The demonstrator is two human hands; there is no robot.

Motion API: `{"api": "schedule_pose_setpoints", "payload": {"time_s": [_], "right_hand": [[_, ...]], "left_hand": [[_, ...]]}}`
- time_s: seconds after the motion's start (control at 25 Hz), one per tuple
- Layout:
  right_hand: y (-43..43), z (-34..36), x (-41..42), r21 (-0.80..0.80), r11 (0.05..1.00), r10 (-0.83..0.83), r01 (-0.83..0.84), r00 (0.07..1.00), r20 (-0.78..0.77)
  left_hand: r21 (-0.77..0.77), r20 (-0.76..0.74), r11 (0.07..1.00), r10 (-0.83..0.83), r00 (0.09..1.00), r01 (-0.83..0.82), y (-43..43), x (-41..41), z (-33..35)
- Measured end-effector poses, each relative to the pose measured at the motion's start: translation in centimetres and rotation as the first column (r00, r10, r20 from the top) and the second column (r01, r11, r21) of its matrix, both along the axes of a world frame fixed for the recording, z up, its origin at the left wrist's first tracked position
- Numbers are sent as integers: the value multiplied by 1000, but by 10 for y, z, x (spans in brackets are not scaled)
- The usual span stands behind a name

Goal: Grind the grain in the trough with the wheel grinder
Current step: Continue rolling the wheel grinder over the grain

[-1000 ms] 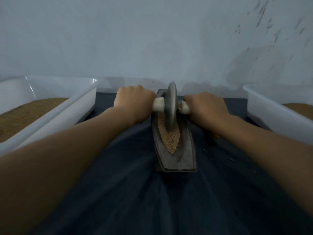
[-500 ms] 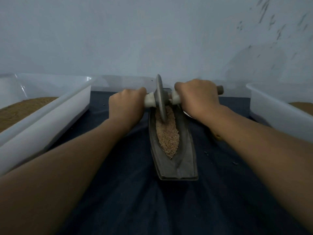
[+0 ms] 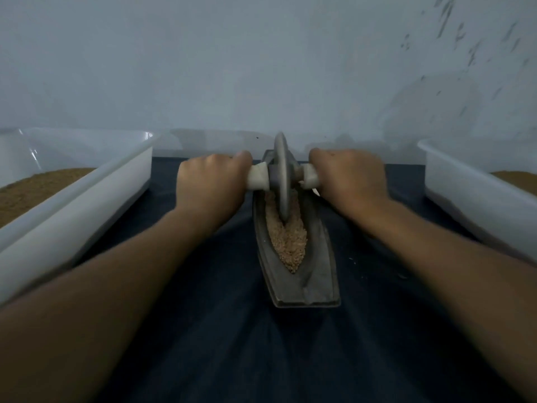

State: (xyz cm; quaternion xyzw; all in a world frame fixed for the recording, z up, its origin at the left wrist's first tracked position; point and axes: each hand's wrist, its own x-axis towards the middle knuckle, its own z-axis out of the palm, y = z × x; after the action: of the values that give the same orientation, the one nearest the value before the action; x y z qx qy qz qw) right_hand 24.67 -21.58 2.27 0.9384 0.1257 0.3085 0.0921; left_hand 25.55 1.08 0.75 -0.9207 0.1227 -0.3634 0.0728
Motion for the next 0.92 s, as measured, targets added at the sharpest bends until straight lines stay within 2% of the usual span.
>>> {"api": "schedule_pose_setpoints", "payload": {"time_s": [0.04,0.12,0.24,0.32,0.4,0.44,0.48,0.56,0.6,0.64,0.68,0.72,0.8,0.88,0.92], "right_hand": [[8,-1,8,-13,999,-44,45,996,81],[18,7,14,-71,995,-58,64,994,94],[7,14,-9,-61,998,-2,-7,990,-143],[-8,20,-32,-24,999,23,-36,907,-421],[-16,26,-41,14,999,49,-51,797,-603],[-17,26,-38,28,998,60,-55,780,-623],[-14,25,-31,36,998,60,-48,814,-578],[-3,14,-11,42,999,-10,23,958,-287],[4,6,-4,41,997,-59,65,990,-129],[10,1,2,50,994,-94,96,995,-45],[13,0,5,56,993,-104,105,994,-29],[11,2,4,53,994,-95,99,993,-68],[0,10,-13,38,999,-24,34,970,-243],[-12,23,-34,-24,999,11,-26,877,-480],[-15,28,-39,-37,998,21,-51,824,-566]], "left_hand": [[-54,6,997,46,999,-46,-6,7,-2],[-133,-61,989,63,996,-71,-6,14,-2],[-42,-240,998,-49,970,41,8,-1,6],[37,-360,992,-99,928,121,19,-17,17],[87,-374,979,-140,917,185,22,-22,24],[108,-338,978,-132,932,178,19,-21,23],[115,-275,982,-116,954,152,13,-17,21],[94,-106,994,-39,994,49,-1,-6,15],[59,-57,998,11,998,-7,-6,-2,13],[27,-45,999,44,998,-43,-11,2,14],[13,-74,998,56,996,-55,-12,4,15],[14,-134,999,41,990,-39,-11,3,18],[33,-336,997,-51,941,65,0,-8,25],[25,-538,986,-124,834,163,13,-20,32],[21,-568,981,-149,810,195,17,-22,33]]}}
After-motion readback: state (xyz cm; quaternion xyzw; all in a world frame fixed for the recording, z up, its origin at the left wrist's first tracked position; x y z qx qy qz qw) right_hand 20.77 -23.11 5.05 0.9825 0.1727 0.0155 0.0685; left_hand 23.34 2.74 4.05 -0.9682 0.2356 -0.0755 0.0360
